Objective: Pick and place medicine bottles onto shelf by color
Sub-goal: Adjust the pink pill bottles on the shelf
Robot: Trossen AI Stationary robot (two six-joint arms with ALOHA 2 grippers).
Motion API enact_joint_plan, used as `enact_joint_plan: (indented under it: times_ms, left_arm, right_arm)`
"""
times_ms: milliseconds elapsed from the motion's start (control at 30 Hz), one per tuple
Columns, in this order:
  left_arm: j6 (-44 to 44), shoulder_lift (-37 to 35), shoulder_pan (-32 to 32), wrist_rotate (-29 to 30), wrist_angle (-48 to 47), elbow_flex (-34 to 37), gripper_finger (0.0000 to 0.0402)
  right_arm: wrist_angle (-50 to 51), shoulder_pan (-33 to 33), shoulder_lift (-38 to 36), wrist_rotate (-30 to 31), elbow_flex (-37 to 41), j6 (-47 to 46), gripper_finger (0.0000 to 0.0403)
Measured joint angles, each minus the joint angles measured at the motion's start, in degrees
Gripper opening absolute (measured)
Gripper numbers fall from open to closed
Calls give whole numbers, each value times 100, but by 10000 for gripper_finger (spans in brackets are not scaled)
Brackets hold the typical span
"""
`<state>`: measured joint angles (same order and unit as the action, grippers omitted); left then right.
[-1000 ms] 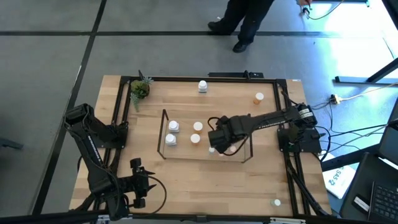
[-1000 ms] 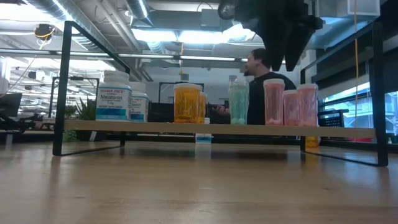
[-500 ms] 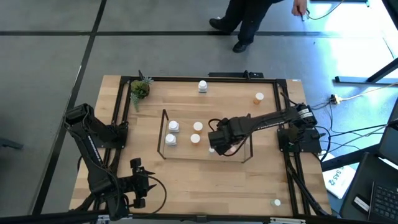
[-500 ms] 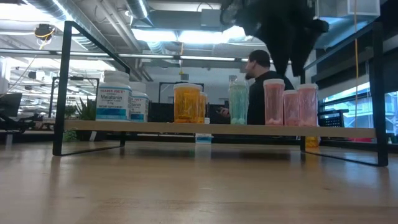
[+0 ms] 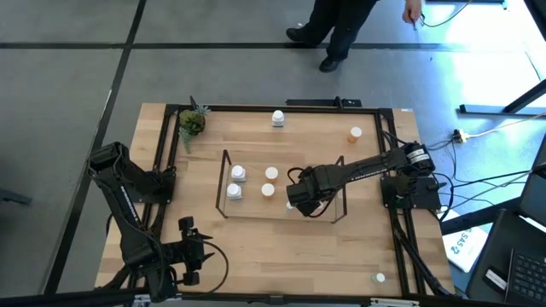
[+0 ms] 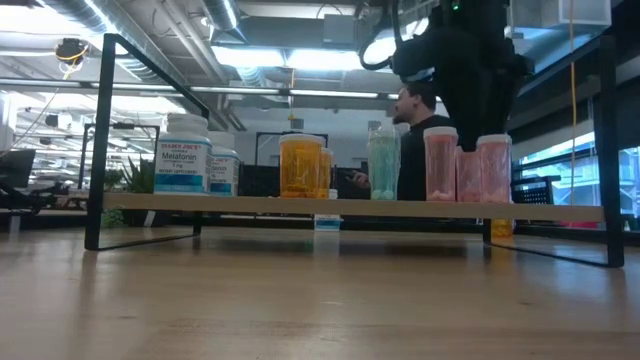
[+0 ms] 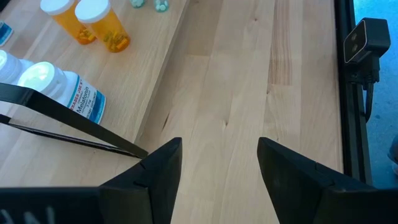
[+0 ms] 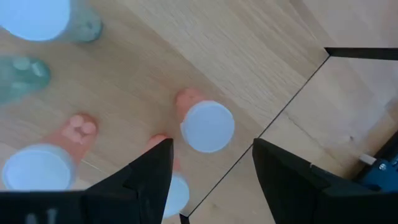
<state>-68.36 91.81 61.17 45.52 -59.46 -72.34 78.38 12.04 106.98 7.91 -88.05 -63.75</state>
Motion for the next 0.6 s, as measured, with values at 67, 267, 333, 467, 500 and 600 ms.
enact_joint_plan:
  times_ms: [67, 267, 333, 467, 500, 600]
  left_arm:
    - [0, 0, 0, 0, 0, 0, 203]
    - [0, 2, -1, 0, 0, 0, 203]
    - [0, 2, 0, 0, 0, 0, 203]
    - [0, 2, 0, 0, 0, 0, 203]
    - [0, 2, 0, 0, -2, 0, 203]
    - [0, 2, 0, 0, -2, 0, 203]
  right_arm:
    - [-26, -6, 0, 2, 0, 48, 223]
    - [-223, -86, 0, 234, 83, 436, 223]
    - [-257, -134, 0, 224, 157, 456, 223]
    - [-510, -182, 0, 222, 327, 706, 223]
    - [-530, -180, -3, 235, 344, 726, 222]
    - [-593, -180, -11, 263, 400, 750, 216]
